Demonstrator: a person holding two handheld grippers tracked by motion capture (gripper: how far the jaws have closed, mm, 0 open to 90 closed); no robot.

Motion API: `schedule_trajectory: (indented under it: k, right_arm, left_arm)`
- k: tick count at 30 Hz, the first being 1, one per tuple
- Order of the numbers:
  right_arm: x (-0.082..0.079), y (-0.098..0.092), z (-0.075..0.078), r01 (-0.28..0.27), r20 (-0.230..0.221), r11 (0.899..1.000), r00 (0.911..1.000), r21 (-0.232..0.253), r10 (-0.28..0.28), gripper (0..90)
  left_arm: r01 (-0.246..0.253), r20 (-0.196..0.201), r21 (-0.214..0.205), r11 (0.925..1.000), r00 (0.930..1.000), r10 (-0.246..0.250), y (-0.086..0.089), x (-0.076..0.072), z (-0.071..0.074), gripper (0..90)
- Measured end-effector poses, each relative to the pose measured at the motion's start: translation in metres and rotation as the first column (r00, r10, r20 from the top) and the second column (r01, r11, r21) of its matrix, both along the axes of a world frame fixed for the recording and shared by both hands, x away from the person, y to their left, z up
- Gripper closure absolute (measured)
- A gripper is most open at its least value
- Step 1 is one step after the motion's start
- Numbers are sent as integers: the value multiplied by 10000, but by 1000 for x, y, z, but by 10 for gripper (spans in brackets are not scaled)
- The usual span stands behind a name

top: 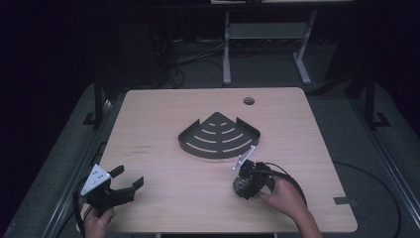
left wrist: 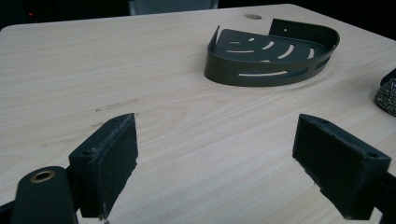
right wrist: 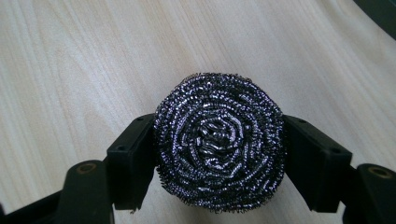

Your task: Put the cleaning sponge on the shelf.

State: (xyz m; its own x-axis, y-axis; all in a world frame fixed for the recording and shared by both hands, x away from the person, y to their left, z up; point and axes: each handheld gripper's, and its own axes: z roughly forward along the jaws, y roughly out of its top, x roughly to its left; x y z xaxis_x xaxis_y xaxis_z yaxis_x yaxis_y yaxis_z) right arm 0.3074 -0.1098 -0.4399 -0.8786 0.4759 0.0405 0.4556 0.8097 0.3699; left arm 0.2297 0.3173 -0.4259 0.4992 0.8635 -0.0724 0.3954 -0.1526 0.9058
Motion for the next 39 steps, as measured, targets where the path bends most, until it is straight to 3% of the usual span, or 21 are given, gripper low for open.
schedule_trajectory:
  k: [8, 15, 23, 39]
  right_arm:
    - [-2, 5, 4, -243, 173, 9992, 9995, -309, 249, 327]
    - [3, 8, 14, -347, 99, 9992, 9993, -201, 349, 330]
    - [16, 12, 35, -563, 33, 9981, 9984, -246, 564, 331]
    - [43, 10, 57, -595, -138, 9982, 9981, -55, 594, 331]
  left_arm:
    - [-1, 37, 27, 10000, 10000, 1, 1, 0, 0, 133]
    - [9, 60, 18, 10000, 10000, -9, 1, 0, 1, 133]
    - [-12, 30, -71, 10000, 10000, 12, 2, 0, 1, 133]
    - [-1, 39, -125, 9999, 10000, 2, 1, 2, 1, 133]
